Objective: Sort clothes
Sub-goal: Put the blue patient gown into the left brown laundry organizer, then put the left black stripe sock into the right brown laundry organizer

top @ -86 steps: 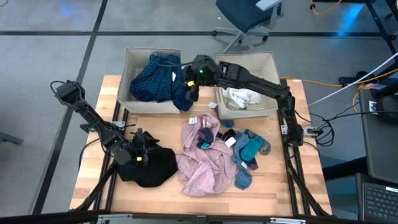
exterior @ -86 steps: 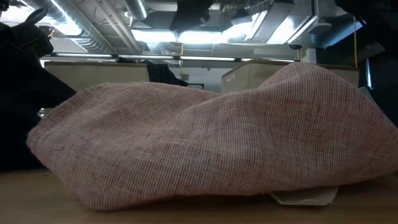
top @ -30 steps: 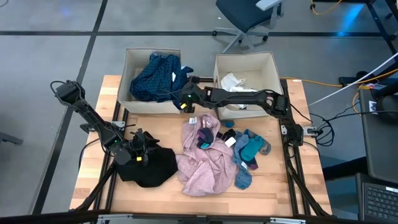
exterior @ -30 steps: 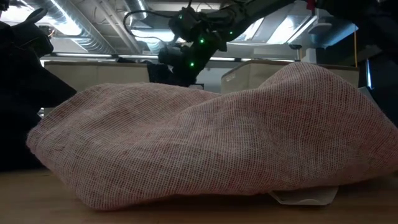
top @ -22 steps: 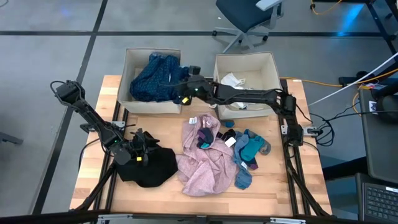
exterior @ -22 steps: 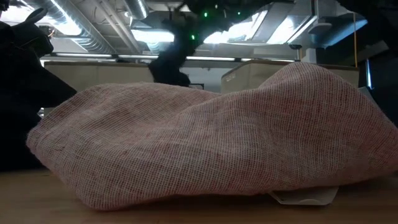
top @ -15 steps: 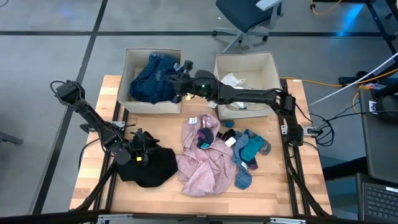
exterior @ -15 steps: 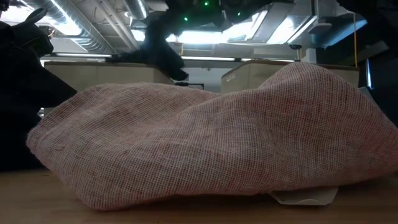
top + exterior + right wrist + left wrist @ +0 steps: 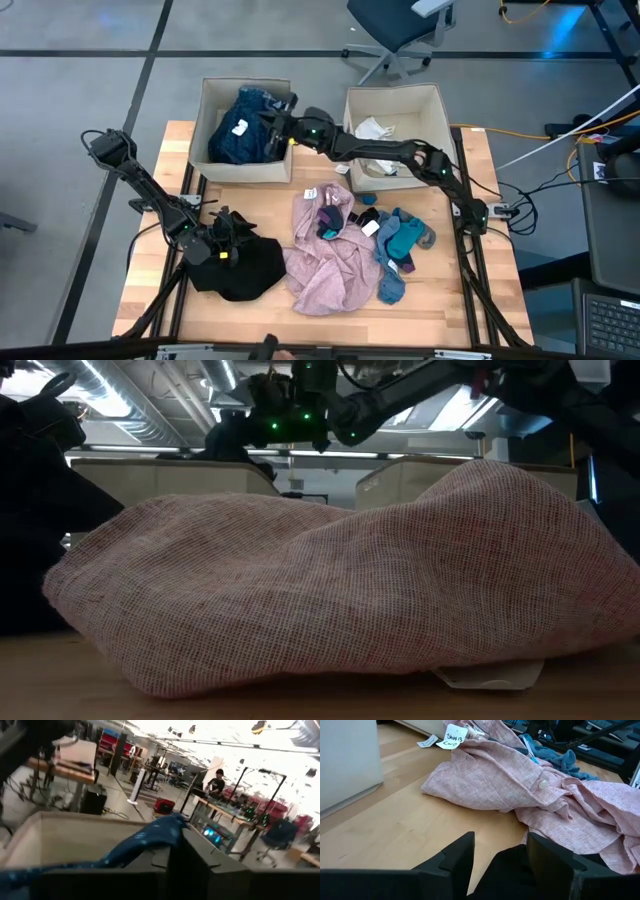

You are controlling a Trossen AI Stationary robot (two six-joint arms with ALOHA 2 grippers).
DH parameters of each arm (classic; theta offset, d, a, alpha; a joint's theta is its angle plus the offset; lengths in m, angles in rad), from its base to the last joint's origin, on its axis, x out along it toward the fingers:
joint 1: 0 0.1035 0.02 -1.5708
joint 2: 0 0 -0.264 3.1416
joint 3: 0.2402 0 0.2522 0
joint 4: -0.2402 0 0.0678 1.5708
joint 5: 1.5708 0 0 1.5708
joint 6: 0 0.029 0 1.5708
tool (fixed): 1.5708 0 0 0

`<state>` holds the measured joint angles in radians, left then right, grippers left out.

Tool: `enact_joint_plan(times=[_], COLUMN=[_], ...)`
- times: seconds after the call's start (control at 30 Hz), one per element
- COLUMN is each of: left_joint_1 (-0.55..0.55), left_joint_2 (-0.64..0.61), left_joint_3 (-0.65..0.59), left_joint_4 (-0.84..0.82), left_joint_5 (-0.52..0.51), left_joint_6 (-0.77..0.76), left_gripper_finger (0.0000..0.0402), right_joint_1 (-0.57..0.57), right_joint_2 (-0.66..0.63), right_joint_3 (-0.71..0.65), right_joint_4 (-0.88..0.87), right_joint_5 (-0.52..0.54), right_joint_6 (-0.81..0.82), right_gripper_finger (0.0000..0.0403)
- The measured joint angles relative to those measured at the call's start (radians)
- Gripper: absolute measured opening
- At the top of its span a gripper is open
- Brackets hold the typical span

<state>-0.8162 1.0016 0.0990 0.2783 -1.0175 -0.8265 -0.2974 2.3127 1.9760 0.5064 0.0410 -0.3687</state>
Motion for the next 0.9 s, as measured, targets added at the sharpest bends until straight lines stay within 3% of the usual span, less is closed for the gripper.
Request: enact_joint_plan(times=[0.2,0.47,0.7,0.9], left_joint_1=[0.001,0.001,0.0,0.0], left_joint_2=[0.0,0.0,0.0,-0.02], left_joint_3=[0.0,0.0,0.0,0.0], left_joint_4=[-0.002,0.001,0.002,0.002], left_joint_5=[0.0,0.002,0.02,0.02], left_joint_6=[0.0,-0.008,-0.009,-0.005], left_gripper_finger=[0.0172,0.0172,0.0172,0.0172], right_joint_1=[-0.011,-0.004,0.024,0.044], right_joint_2=[-0.004,-0.015,-0.077,-0.197], right_joint_3=[0.059,0.16,0.385,0.338], right_joint_4=[-0.173,-0.404,-0.81,-0.974], right_joint_5=[-0.008,0.023,0.068,0.107], right_joint_6=[0.173,0.157,0.081,0.049], right_gripper_finger=[0.0132,0.0268,0.0297,0.0287])
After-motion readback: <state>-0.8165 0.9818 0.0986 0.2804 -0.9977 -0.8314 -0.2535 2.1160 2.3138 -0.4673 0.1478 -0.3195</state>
